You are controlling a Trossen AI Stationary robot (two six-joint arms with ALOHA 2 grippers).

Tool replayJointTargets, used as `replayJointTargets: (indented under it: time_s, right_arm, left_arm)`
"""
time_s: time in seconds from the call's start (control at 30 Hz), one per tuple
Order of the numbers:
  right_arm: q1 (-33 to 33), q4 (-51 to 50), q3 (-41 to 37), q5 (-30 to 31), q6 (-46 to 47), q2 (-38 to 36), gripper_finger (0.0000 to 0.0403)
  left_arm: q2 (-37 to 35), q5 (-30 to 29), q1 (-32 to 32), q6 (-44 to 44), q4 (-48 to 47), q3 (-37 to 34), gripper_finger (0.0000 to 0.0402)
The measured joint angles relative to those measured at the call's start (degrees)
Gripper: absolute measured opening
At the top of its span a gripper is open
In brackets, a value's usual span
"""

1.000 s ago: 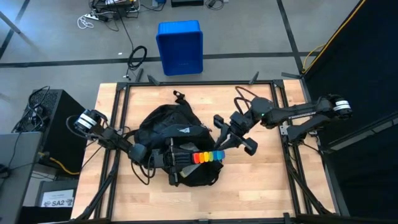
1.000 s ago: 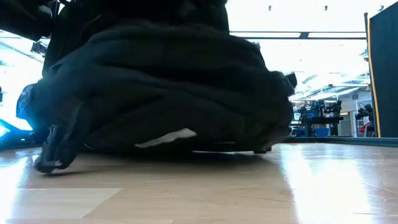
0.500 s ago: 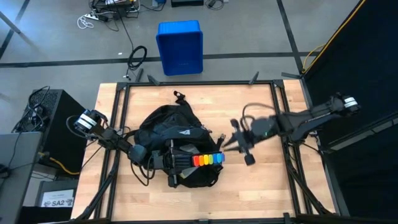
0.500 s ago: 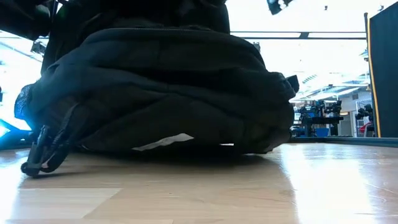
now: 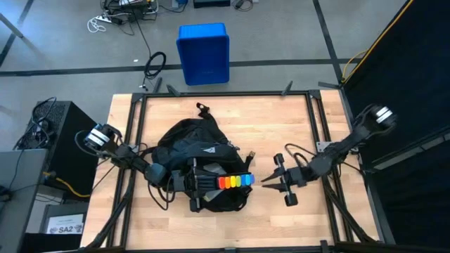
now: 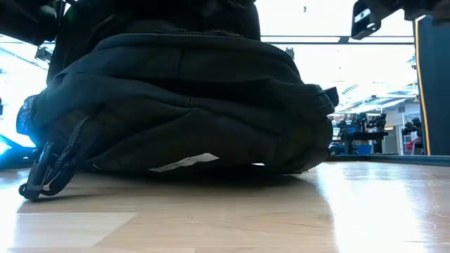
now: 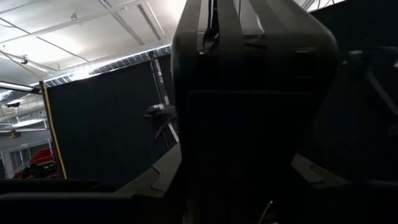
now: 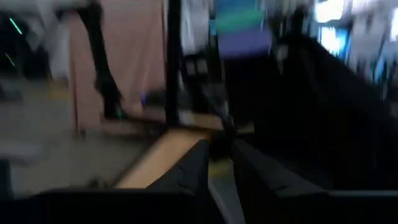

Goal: Unpack backpack
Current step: Remove the black medicine organizer from the black backpack

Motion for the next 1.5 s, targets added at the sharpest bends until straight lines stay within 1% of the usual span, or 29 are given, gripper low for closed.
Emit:
replayJointTargets:
  time_s: [0.07, 0.13, 0.27, 0.37, 0.47, 0.6, 0.67, 0.77, 0.87, 0.93, 1.2, 1.37, 1.5]
  right_arm:
    - [-0.39, 11.61, -2.12, -0.24, -1.87, 5.90, 0.0065]
    - [-1.40, 16.91, -1.89, -0.25, -2.09, 11.76, 0.0080]
    - [-4.28, 16.67, 4.44, -0.95, -2.68, 20.61, 0.0122]
    - [-5.82, 16.56, 9.71, -0.76, -8.16, 25.62, 0.0158]
    - [-6.60, 16.55, 13.17, 1.18, -13.99, 27.68, 0.0192]
    - [-6.41, 16.60, 14.22, 2.65, -17.98, 27.11, 0.0232]
    - [-6.34, 16.64, 14.59, 2.48, -18.74, 26.30, 0.0247]
    - [-6.34, 16.74, 15.87, 0.00, -19.19, 26.09, 0.0259]
    - [-6.87, 16.62, 17.93, -4.25, -15.95, 26.11, 0.0259]
    - [-7.78, 16.61, 19.03, -6.78, -13.73, 26.11, 0.0252]
    - [-12.86, 14.63, 23.56, -14.86, -6.75, 26.11, 0.0198]
    - [-14.88, 13.91, 25.05, -16.30, -4.79, 26.07, 0.0156]
    - [-14.91, 13.62, 25.02, -16.16, -4.84, 26.07, 0.0155]
  left_arm:
    - [0.00, 0.31, 0.00, -0.05, 0.00, 0.37, 0.0137]
    - [0.00, 0.64, 0.00, -0.08, 0.00, 0.81, 0.0137]
    - [0.00, 0.89, 0.00, -0.10, 0.09, 0.96, 0.0137]
    - [0.00, 1.06, 0.00, -0.80, 0.07, 0.96, 0.0137]
    - [0.00, 1.07, 0.00, -1.28, 0.09, 0.96, 0.0137]
    - [0.00, 1.02, 0.00, -1.30, 0.07, 0.96, 0.0137]
    - [0.00, 1.00, 0.00, -1.32, 0.07, 0.96, 0.0137]
    - [0.00, 1.00, 0.04, -1.57, 0.14, 0.98, 0.0137]
    - [0.02, 1.75, -0.02, -2.47, 0.31, 1.07, 0.0137]
    - [0.02, 1.73, -0.01, -2.93, 0.20, 1.11, 0.0137]
    - [0.03, 0.43, 0.15, -3.44, 0.06, 1.11, 0.0137]
    - [-0.09, -1.36, 0.13, -3.40, 0.48, 1.11, 0.0137]
    - [-0.09, -1.36, 0.11, -3.40, 0.32, 1.11, 0.0137]
